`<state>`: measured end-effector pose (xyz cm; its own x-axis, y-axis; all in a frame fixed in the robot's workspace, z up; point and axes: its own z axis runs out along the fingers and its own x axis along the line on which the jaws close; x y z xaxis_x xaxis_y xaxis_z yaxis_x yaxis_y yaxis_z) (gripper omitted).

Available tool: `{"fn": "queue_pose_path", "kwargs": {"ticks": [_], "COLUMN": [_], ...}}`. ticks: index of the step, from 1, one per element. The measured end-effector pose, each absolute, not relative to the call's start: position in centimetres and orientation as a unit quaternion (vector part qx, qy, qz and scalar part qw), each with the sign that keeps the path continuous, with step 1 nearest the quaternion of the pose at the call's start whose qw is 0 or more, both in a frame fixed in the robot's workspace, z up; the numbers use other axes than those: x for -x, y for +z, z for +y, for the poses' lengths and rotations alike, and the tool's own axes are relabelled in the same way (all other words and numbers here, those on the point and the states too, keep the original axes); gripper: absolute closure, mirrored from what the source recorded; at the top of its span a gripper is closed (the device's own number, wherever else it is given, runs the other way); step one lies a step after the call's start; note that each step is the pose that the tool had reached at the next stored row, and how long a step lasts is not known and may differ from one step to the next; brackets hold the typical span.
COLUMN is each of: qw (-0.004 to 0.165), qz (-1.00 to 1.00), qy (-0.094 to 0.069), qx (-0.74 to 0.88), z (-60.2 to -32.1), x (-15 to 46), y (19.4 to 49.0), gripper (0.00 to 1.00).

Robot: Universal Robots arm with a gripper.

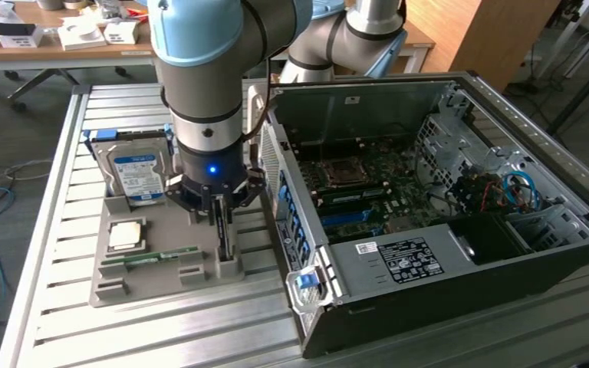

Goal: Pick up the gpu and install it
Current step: 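Pick up the gpu and move the gpu toward the slot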

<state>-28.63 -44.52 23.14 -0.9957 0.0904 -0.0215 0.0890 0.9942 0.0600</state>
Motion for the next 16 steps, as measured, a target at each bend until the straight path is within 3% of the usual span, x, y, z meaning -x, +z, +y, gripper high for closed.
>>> {"fn": "queue_pose_path", "kwargs": {"ticks": [4,5,16], "qw": [0.012,0.012,0.012], "qz": [0.998,0.998,0.999], "qy": [0.029,0.029,0.029], "qx": [-0.045,-0.045,-0.040], "z": [-44.52,-44.52,-44.52], "x": [28.63,28.63,28.64], "y": [23.14,23.14,23.13], "gripper": [0.68,0.74,0.74]}}
